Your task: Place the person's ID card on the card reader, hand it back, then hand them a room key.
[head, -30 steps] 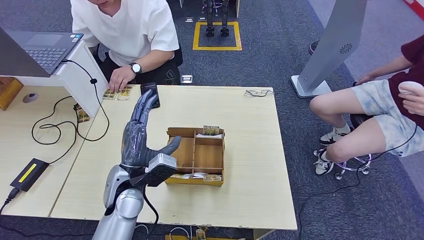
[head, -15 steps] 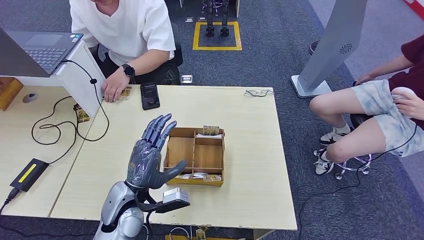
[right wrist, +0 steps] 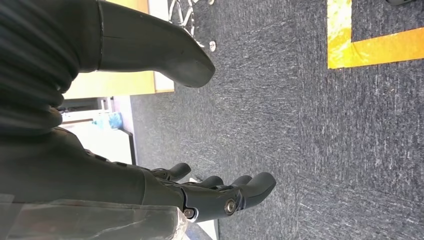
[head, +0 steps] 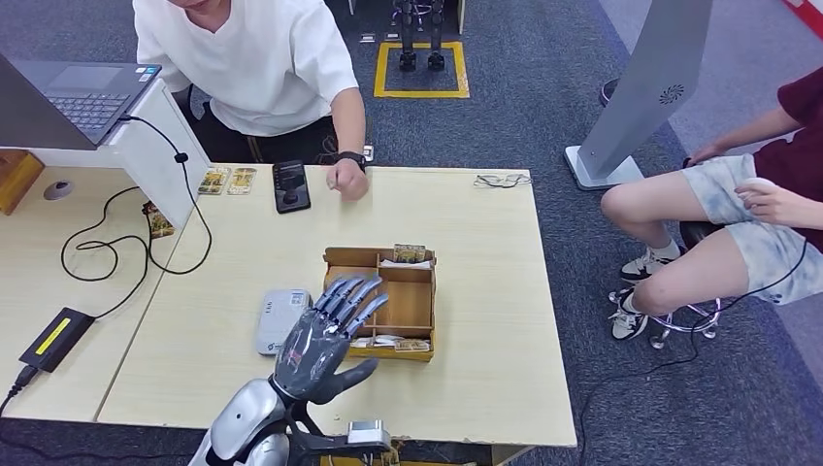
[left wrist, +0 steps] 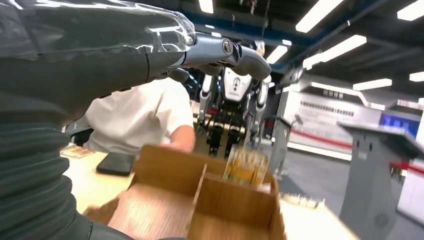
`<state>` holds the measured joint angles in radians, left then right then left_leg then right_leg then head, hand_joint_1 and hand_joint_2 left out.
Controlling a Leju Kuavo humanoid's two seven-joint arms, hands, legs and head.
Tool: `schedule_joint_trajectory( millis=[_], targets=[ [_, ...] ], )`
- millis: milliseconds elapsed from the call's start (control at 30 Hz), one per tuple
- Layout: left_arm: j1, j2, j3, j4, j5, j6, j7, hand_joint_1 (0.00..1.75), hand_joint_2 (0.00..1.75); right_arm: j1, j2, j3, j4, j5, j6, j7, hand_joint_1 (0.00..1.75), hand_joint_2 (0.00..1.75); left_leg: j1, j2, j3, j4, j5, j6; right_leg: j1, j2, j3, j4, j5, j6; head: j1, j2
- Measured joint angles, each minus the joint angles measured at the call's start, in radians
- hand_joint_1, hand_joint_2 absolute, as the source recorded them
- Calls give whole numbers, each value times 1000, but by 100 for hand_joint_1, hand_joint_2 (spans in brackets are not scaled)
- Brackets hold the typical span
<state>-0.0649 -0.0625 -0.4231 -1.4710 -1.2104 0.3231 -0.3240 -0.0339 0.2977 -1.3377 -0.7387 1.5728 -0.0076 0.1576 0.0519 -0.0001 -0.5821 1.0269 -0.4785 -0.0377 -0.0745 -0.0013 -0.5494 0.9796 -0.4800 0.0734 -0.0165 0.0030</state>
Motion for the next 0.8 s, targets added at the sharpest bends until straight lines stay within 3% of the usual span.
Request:
schedule_joint_trajectory(
  millis=[200, 467, 800],
  targets=[
    [-44, 35, -67, 103, -83, -51, 75, 0, 175, 0, -19, 10, 18, 0, -1, 14, 0, 175, 0, 0, 0, 0, 0, 0, 0, 0, 0, 0, 0, 0, 0, 0],
    [-90, 54, -111, 174, -79, -86, 97, 0, 175, -1, -36, 16, 39, 0, -6, 16, 0, 175, 0, 0, 0, 0, 0, 0, 0, 0, 0, 0, 0, 0, 0, 0],
    [-110, 19, -119, 174, -140, -81, 263, 0, 175, -1, -32, 17, 25, 0, 14, 31, 0, 175, 0, 0, 0, 0, 0, 0, 0, 0, 1, 0, 0, 0, 0, 0]
  ],
)
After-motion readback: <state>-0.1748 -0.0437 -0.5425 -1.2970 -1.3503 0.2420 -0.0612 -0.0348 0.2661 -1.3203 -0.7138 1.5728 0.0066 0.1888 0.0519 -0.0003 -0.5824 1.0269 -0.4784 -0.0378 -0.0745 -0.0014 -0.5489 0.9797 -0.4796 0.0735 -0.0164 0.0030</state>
